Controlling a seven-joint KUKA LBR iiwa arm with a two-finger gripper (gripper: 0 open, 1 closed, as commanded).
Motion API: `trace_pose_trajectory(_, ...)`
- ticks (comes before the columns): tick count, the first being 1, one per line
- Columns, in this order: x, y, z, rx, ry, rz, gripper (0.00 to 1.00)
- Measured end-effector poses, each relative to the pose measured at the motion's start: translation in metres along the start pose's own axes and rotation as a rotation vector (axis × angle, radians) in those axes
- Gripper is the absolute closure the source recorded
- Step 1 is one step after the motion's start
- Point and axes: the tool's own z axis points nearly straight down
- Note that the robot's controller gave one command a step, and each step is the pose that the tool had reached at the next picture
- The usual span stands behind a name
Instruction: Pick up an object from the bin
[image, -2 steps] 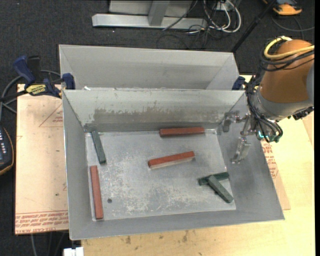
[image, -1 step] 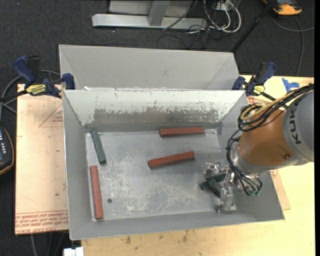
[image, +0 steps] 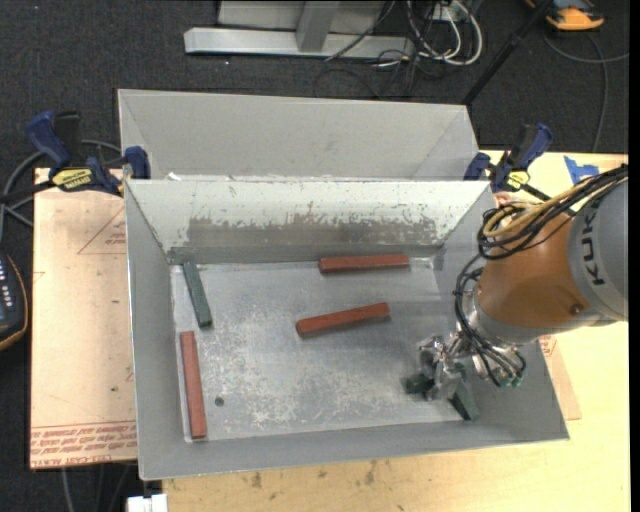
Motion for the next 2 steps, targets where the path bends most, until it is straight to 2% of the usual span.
trace_pose_trajectory(1, -0.015, 0.006, -0.129, 0.002, -0.009, 0.034, 1.0)
trace_pose_trajectory(2, 0.002, -0.023, -0.162, 0.003, -0.004, -0.381, 1.0)
